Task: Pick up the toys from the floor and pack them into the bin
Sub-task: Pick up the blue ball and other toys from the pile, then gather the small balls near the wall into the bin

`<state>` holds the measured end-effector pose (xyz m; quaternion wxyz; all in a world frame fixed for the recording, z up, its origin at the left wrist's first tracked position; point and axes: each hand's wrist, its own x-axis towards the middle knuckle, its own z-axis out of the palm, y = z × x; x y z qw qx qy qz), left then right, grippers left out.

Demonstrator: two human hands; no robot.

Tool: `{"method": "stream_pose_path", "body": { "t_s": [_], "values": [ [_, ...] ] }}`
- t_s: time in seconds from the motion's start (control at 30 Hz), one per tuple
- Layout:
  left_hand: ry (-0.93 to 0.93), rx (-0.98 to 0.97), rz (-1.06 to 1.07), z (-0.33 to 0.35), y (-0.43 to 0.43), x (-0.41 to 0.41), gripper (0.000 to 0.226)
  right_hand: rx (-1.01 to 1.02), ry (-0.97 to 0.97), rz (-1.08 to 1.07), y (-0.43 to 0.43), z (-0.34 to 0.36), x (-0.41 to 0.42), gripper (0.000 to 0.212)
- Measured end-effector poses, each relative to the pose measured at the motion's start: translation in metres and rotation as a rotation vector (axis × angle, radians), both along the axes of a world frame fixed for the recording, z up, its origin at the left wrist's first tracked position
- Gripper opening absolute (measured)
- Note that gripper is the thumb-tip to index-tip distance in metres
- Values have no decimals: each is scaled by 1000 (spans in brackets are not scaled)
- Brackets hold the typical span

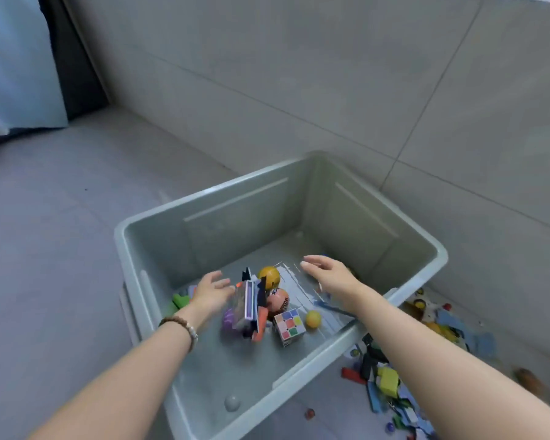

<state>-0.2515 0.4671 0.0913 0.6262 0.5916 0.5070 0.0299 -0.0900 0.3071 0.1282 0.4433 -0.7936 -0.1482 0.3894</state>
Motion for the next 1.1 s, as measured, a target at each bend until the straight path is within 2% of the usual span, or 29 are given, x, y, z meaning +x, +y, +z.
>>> {"method": "stream_pose_path", "body": {
  "t_s": [0.1, 0.2, 0.33, 0.47, 0.6, 0.7, 0.83, 1.1],
  "values": [
    [75, 124, 9, 5, 3, -2, 54, -46, -26, 34, -7, 7, 10, 38],
    [52, 234, -103, 25, -6, 5, 54, -99, -113, 138, -13, 23, 13, 42],
    [54, 505, -403, 63, -28, 20, 57, -151, -275, 206, -34, 51, 20, 48],
    [157, 797, -680, 106, -66, 39, 62, -351, -578, 394, -83, 90, 34, 57],
    [121, 1012, -810, 136, -120, 66, 63, -394, -705, 292, -163, 126, 54, 59],
    [68, 1154, -924, 145, -170, 95, 64, -467, -693, 217, -237, 139, 69, 62],
    [-14, 1202, -1094, 137, -249, 137, 66, -539, -607, 66, -344, 126, 82, 64],
    [19, 1063, -1391, 53, -391, 210, 65, -574, -347, -214, -510, 27, 90, 67]
  ]
}}
